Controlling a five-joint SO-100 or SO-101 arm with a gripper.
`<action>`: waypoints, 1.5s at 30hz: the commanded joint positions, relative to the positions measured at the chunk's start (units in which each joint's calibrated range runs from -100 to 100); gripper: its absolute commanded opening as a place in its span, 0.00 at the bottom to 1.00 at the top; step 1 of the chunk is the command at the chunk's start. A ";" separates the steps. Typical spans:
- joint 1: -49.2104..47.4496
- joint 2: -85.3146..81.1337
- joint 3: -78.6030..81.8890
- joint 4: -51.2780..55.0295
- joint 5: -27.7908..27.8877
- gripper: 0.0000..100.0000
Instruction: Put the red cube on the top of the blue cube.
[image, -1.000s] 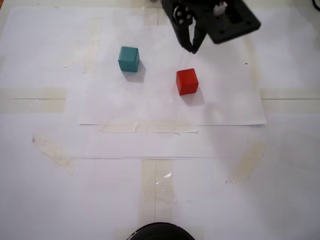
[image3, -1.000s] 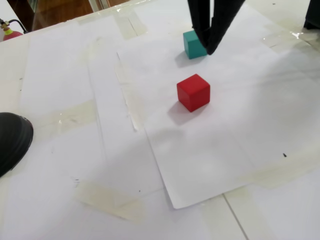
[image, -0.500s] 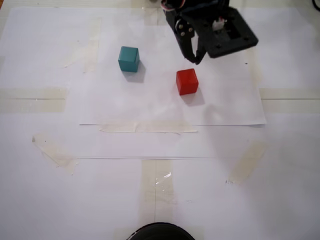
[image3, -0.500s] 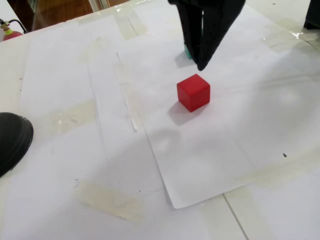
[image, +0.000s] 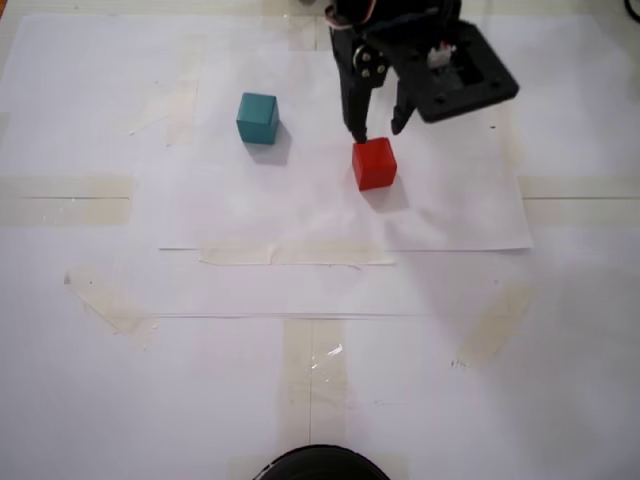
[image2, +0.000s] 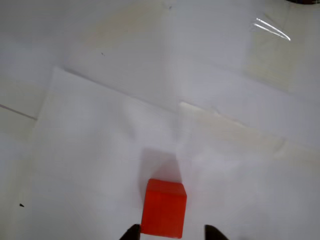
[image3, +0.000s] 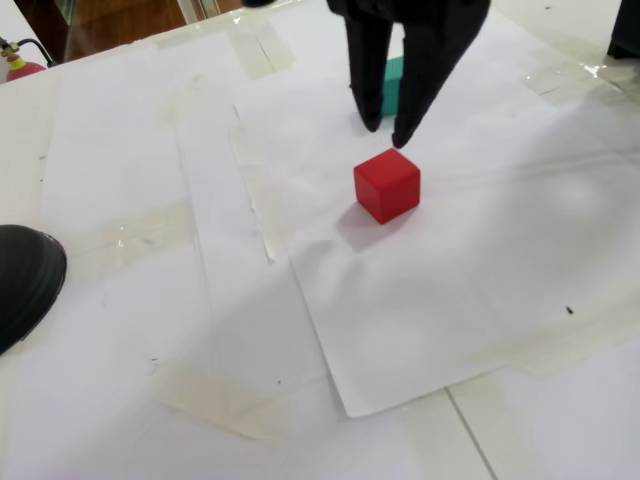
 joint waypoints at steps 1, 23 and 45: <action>-0.67 -0.40 -2.60 -1.06 -0.49 0.26; -1.28 6.46 6.02 -8.56 -1.86 0.28; -2.71 8.70 9.75 -14.60 -3.61 0.29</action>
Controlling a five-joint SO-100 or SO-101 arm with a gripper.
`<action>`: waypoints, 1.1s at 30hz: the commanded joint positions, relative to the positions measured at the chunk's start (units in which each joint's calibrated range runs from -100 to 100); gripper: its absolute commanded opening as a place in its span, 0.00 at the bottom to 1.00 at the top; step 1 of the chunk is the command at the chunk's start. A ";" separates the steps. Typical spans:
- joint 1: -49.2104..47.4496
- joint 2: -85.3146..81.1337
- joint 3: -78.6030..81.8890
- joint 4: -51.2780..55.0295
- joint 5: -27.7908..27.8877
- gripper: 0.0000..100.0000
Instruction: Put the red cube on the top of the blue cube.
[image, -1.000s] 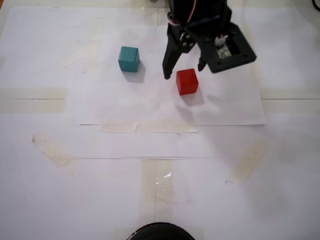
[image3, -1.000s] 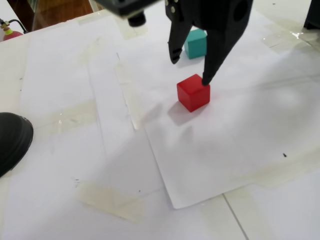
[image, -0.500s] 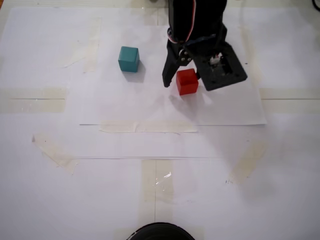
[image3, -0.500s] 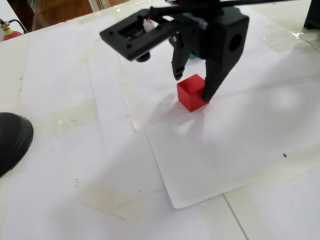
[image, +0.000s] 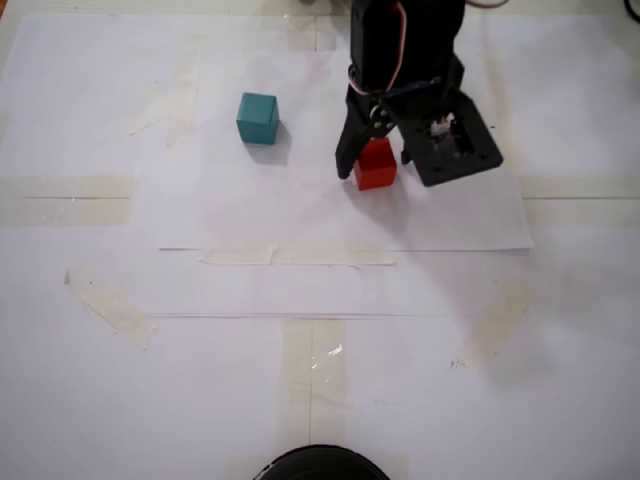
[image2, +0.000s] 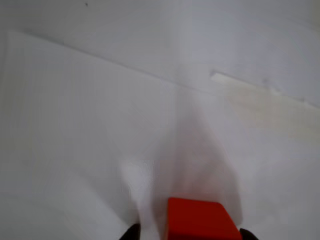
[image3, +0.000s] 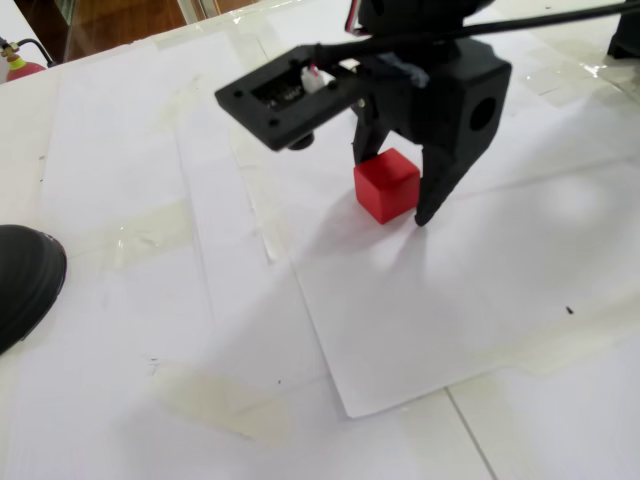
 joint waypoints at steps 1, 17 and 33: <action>0.21 -0.16 0.35 -1.75 -0.15 0.29; 0.97 -0.24 2.35 -4.84 0.93 0.19; 2.26 -1.19 1.35 -1.58 2.59 0.13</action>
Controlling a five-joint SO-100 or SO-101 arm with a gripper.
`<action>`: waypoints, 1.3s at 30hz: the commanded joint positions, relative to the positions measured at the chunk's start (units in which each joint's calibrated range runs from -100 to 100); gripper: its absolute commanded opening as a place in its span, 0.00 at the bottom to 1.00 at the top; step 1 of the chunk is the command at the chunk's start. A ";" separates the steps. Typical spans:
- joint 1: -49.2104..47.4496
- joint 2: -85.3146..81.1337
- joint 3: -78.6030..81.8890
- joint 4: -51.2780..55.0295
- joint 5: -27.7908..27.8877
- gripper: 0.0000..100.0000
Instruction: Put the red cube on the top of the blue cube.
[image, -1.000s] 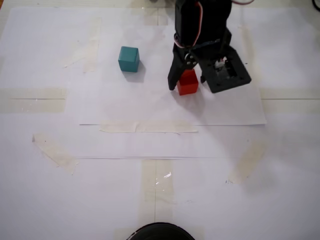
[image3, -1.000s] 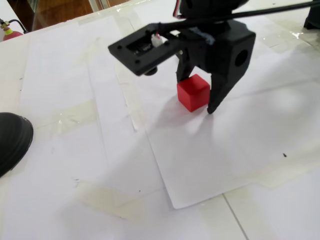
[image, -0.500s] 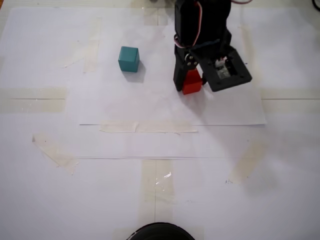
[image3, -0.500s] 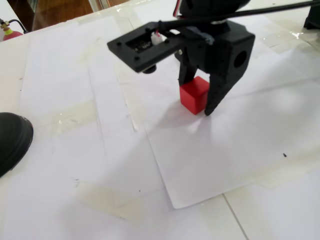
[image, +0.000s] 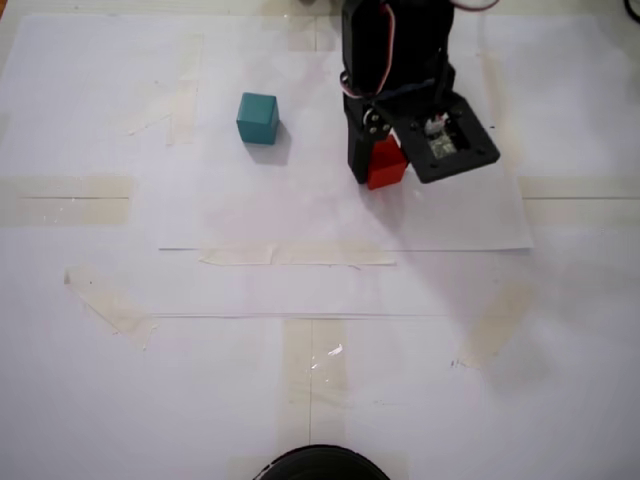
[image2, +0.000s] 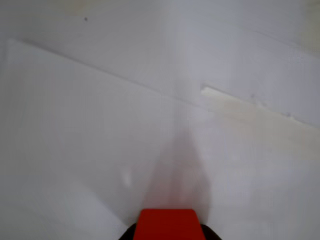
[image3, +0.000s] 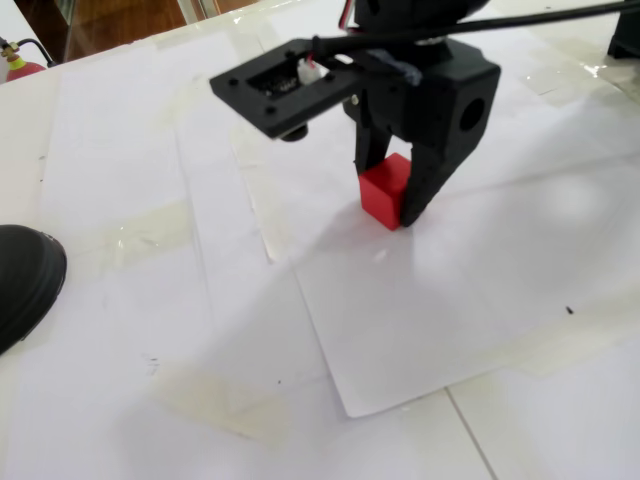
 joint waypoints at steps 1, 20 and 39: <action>0.94 -1.19 -0.91 1.67 0.73 0.13; 4.20 -4.19 -23.34 27.60 2.64 0.13; 14.49 -8.48 -27.79 35.26 2.39 0.13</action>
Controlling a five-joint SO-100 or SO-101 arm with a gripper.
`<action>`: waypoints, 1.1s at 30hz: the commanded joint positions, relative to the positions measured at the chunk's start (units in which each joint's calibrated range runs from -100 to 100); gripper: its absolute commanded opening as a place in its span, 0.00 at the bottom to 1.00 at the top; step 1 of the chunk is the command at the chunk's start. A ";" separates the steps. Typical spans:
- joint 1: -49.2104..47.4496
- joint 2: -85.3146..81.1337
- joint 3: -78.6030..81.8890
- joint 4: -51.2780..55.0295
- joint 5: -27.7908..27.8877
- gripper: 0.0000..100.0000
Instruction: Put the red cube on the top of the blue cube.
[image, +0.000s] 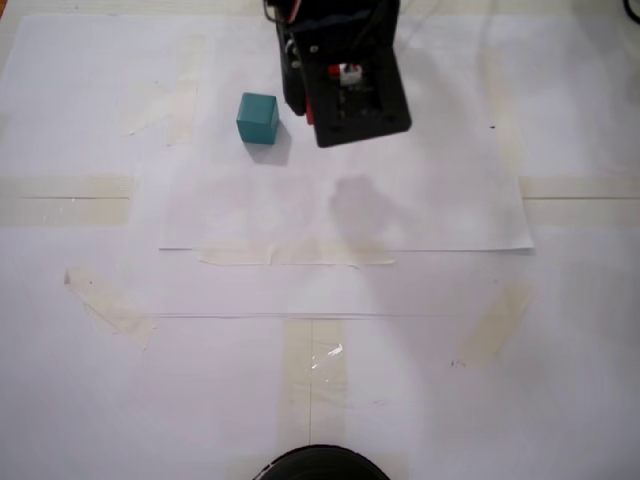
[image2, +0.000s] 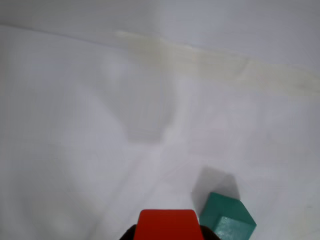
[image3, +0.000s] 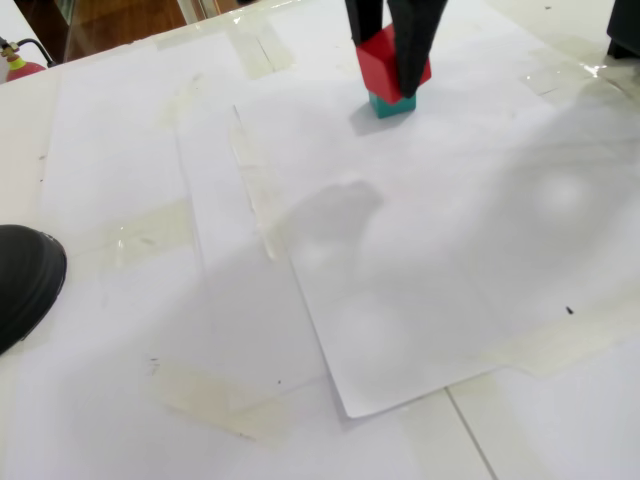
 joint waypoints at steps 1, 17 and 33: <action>4.73 -6.31 -4.56 0.86 0.29 0.13; 13.43 -9.74 5.25 -2.97 4.10 0.13; 12.60 -11.80 15.14 -9.50 3.52 0.13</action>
